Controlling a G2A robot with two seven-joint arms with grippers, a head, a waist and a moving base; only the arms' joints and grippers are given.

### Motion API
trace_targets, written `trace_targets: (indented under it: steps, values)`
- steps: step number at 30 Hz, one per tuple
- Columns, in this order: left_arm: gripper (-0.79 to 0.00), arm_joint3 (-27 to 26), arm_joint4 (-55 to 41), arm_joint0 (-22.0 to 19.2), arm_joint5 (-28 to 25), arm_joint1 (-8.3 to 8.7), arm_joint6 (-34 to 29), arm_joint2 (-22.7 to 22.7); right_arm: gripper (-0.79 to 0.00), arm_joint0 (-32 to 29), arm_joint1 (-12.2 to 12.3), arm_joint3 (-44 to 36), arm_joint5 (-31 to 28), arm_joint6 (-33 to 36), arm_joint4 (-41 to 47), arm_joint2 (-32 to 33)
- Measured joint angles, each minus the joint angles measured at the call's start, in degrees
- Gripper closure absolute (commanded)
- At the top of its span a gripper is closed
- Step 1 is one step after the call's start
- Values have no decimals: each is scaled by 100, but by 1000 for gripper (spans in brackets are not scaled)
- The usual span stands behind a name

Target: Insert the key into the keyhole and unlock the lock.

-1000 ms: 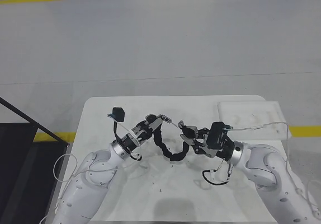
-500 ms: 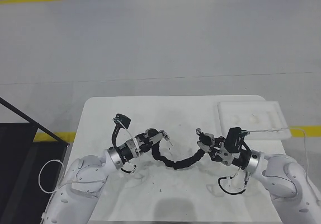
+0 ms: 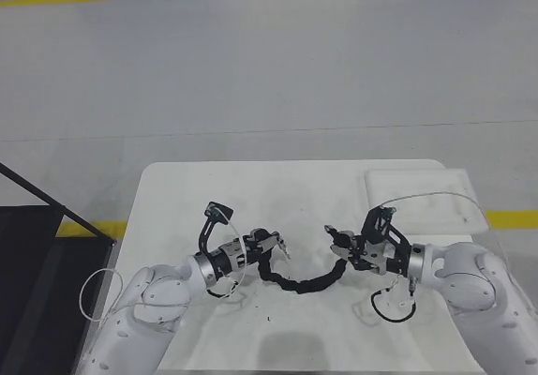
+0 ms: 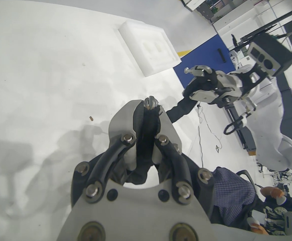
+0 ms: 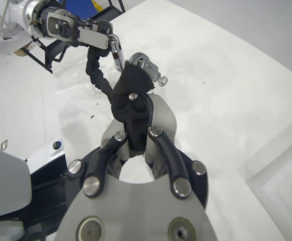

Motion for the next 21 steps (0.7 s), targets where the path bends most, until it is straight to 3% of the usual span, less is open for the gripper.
trace_targets:
  steps: [13, 21]
  values:
    - [0, 751, 194, -552, 224, -106, 273, 483, 0, 1589, -253, 1411, 629, 499, -11, -1399]
    - [0, 1039, 312, -810, 572, -147, 290, 579, 0, 2125, -417, 1912, 901, 654, -30, -2040]
